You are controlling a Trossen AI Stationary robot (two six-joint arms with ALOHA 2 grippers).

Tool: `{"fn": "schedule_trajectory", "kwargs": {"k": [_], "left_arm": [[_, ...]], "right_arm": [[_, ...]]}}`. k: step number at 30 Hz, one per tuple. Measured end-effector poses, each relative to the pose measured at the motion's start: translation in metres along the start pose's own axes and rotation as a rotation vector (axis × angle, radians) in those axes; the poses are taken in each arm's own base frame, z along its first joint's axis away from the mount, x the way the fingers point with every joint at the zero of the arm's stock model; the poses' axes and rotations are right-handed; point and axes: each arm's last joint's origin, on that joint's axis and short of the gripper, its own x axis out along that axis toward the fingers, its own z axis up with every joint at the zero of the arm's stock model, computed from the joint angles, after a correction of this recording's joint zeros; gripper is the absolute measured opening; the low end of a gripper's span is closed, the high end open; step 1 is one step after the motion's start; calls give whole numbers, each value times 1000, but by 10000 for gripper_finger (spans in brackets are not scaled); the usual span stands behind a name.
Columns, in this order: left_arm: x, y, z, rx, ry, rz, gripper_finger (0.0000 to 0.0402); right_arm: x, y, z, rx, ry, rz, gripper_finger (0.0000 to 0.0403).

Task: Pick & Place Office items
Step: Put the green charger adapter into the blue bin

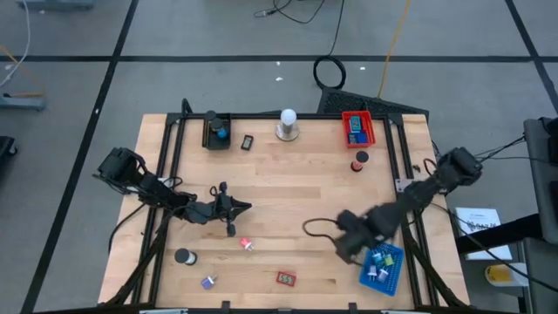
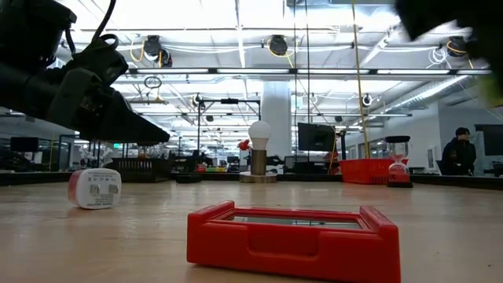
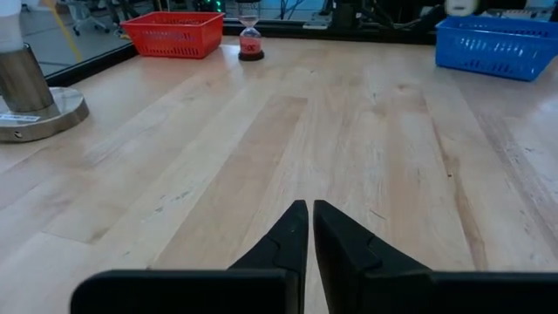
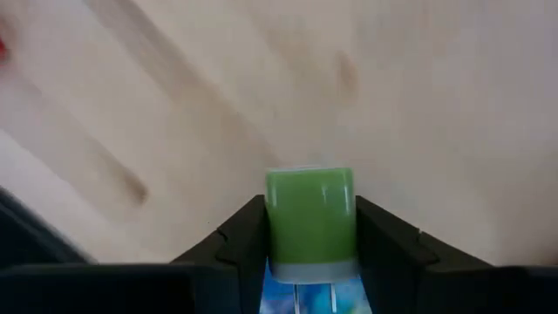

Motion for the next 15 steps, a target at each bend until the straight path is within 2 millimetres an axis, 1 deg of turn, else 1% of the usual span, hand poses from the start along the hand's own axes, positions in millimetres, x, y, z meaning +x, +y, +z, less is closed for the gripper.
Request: {"fn": "schedule_trajectory", "kwargs": {"k": [4,8,11,15], "left_arm": [[0,0,0,0,0,0,30],[0,0,0,-1,0,0,30],[0,0,0,-1,0,0,30],[0,0,0,-7,0,0,30]], "right_arm": [[-5,2,-39,133,47,-12,131],[-3,6,-74,243,59,-11,131],[2,3,-93,311,47,-29,131],[17,-8,-105,370,16,-89,131]]}}
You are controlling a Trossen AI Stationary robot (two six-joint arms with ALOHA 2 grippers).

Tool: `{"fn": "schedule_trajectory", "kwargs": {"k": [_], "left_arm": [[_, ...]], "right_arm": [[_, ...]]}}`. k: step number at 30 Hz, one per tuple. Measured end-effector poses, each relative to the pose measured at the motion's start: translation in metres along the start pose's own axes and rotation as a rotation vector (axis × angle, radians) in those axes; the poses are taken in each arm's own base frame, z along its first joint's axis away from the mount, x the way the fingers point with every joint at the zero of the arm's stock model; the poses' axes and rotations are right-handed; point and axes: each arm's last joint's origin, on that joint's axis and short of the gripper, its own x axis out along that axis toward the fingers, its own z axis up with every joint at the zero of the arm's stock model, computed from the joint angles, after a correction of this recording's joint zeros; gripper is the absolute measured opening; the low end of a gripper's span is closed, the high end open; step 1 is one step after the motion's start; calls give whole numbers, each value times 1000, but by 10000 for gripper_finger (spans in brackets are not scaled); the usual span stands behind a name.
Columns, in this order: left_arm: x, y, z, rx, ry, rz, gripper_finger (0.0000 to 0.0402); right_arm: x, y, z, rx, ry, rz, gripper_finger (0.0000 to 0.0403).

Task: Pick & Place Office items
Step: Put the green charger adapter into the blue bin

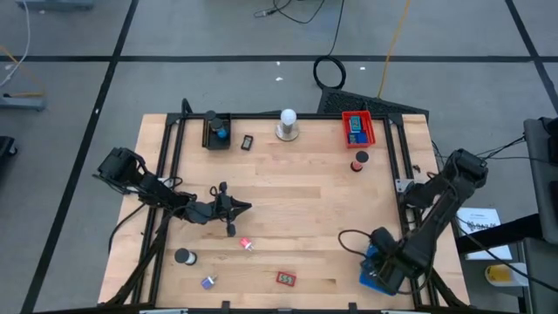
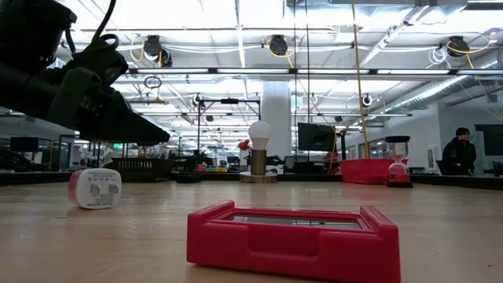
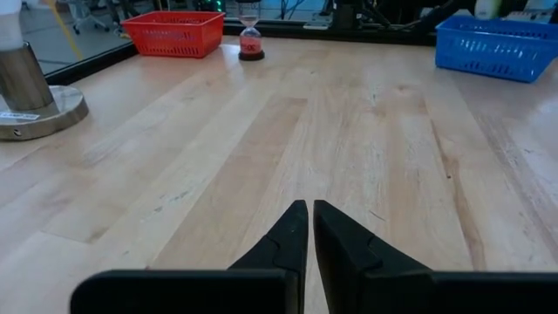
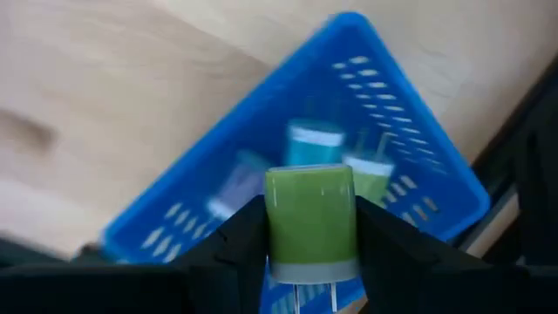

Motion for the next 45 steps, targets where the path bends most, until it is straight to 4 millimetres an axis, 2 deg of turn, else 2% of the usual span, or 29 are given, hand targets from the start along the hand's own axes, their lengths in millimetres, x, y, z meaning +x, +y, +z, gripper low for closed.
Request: {"fn": "schedule_trajectory", "kwargs": {"k": [5,9,16,23,28,36,45], "left_arm": [[0,0,0,-2,0,0,31],[0,0,0,-2,0,0,31],[0,0,0,-2,0,0,31],[0,0,0,-2,0,0,31],[0,0,0,-2,1,0,31],[0,0,0,-1,2,0,31],[0,0,0,-1,2,1,31]], "right_arm": [[20,-7,0,-8,21,-36,131],[28,0,-4,-50,90,57,132],[29,15,-12,-162,161,236,133],[29,15,-12,-308,149,257,133],[30,15,-12,-344,141,256,135],[46,17,-14,-373,204,371,144],[47,16,-13,-394,196,362,166]]}}
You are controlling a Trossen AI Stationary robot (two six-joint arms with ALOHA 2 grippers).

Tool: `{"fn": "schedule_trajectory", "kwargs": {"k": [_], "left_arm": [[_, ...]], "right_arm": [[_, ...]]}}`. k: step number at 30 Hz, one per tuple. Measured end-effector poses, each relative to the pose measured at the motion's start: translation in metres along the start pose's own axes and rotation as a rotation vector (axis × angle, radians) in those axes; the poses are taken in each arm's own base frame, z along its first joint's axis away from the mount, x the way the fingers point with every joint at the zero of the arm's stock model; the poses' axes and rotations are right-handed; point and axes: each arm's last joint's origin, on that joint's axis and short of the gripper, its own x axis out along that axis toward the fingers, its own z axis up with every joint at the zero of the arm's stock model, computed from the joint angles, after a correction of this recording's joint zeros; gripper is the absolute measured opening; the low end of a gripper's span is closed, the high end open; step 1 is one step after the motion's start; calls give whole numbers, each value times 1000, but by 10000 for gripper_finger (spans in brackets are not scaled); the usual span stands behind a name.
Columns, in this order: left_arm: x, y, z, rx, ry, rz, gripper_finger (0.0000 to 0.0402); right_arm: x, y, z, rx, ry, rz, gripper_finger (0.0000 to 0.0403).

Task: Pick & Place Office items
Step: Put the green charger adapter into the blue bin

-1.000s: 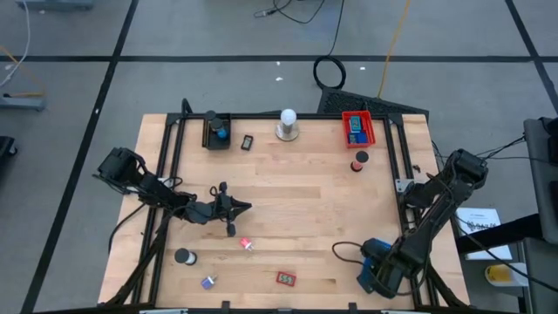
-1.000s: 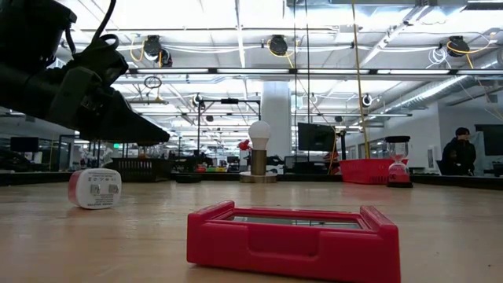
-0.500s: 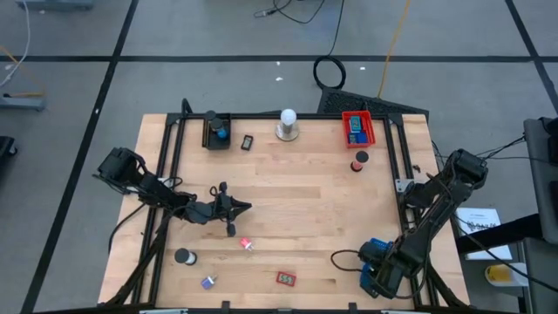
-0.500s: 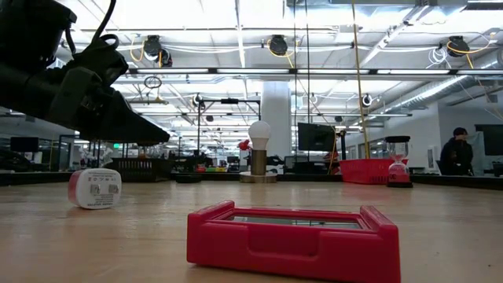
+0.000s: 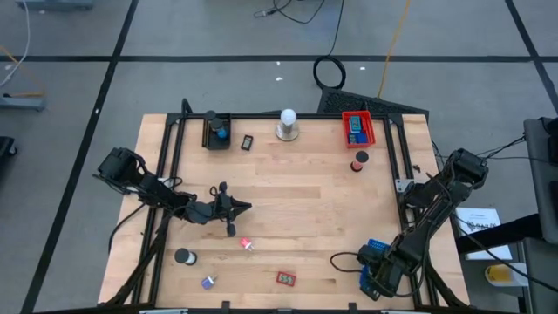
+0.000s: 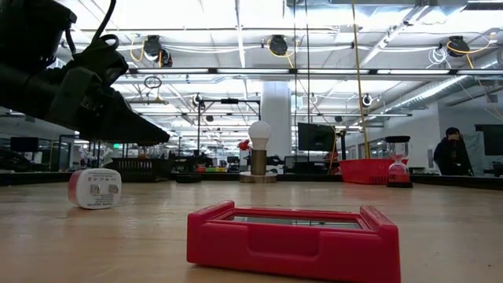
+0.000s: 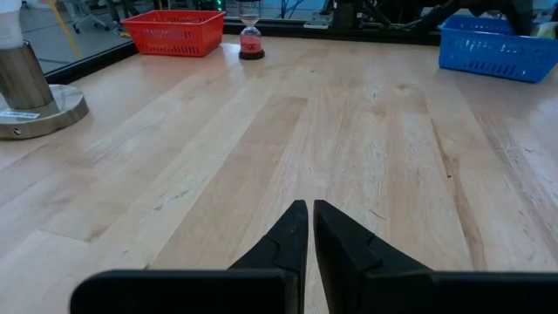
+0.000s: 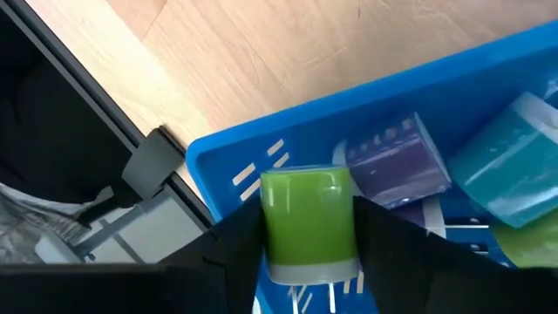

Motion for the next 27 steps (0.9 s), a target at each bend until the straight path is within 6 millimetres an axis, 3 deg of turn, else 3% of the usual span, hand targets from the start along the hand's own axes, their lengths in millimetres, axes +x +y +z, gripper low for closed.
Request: {"fn": "schedule_trajectory", "kwargs": {"k": [6,14,27], "left_arm": [[0,0,0,0,0,0,31],[0,0,0,3,4,1,31],[0,0,0,3,4,1,31]], "right_arm": [[-1,-1,-1,1,31,-10,189],[-11,-9,-2,13,36,-54,187],[-11,-6,0,-62,-7,-19,59]]}}
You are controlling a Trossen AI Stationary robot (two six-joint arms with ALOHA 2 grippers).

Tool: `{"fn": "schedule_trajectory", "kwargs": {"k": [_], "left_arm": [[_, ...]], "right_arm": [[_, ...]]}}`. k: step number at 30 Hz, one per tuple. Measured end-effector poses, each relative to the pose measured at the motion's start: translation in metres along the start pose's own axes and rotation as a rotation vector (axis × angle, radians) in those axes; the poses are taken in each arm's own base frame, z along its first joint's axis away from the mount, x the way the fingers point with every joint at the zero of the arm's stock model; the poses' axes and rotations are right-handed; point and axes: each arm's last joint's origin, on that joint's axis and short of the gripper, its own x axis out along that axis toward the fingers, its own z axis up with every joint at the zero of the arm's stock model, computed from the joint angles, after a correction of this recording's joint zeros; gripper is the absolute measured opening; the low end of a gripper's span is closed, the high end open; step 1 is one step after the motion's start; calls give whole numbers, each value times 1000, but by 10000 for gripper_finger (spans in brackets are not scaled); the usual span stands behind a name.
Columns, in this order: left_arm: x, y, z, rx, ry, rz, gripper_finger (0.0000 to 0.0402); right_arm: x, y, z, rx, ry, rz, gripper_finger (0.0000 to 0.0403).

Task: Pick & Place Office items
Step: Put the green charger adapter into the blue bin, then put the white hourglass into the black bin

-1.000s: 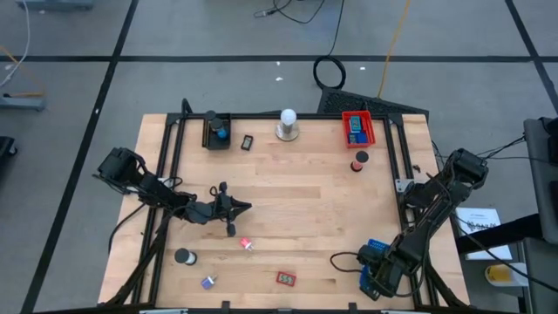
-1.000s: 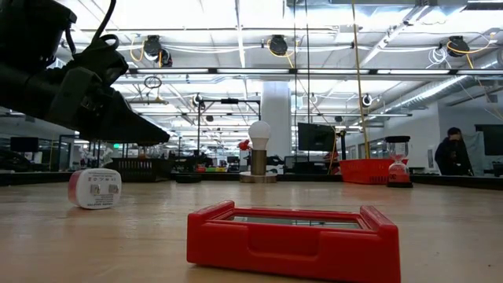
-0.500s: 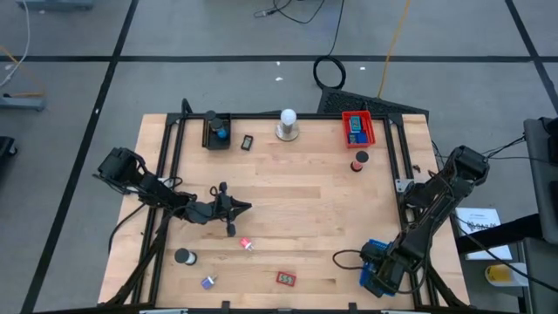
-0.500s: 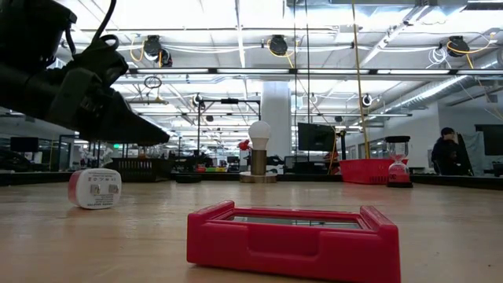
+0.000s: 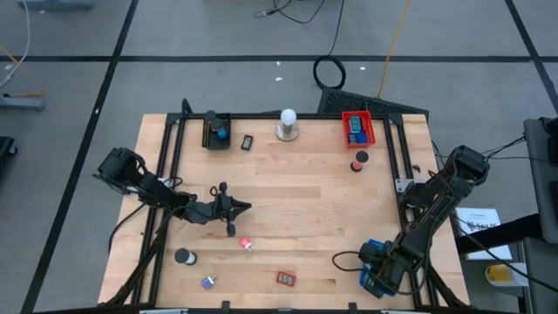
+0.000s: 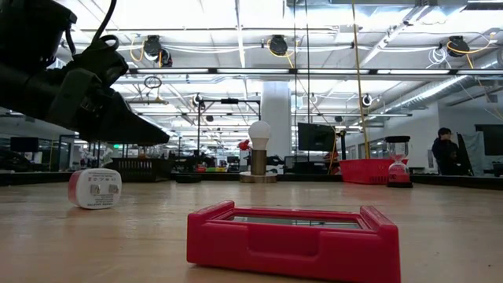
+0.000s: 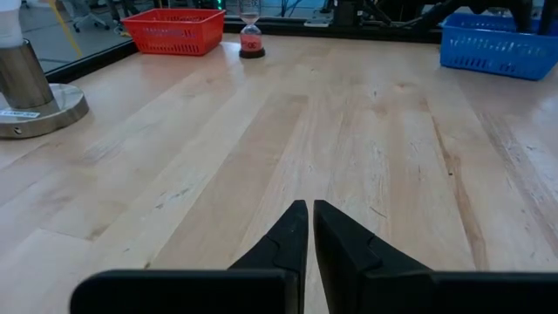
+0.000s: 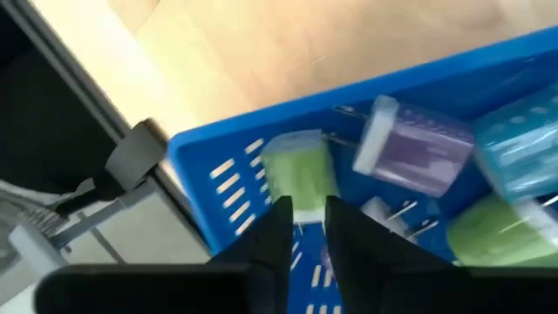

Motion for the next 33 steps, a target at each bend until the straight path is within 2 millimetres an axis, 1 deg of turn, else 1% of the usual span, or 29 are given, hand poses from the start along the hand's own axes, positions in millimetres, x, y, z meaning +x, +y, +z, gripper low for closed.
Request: {"fn": "schedule_trajectory", "kwargs": {"k": [4,8,10,14,17,20,24,27,29,31,33], "left_arm": [[0,0,0,0,0,0,31],[0,0,0,0,0,0,31],[0,0,0,0,0,0,31],[0,0,0,0,0,0,31],[0,0,0,1,0,0,31],[0,0,0,9,0,0,31],[0,0,0,20,0,0,31],[0,0,0,26,2,0,31],[0,0,-2,32,23,-12,31],[0,1,-5,35,57,-42,31],[2,2,-5,8,61,-55,31]], "right_arm": [[0,1,0,-4,2,12,45],[0,0,0,-3,4,-5,50],[-1,0,-1,4,39,0,55],[-10,0,-5,19,111,31,47],[-24,-6,-6,-8,73,25,26],[-37,-13,-2,-65,-51,10,5],[-53,-19,5,-208,-290,6,6],[-61,-20,13,-350,-555,-36,7],[-64,-20,19,-424,-738,-98,5],[-65,-19,26,-484,-909,-169,2],[-61,-21,36,-524,-1056,-244,1]]}}
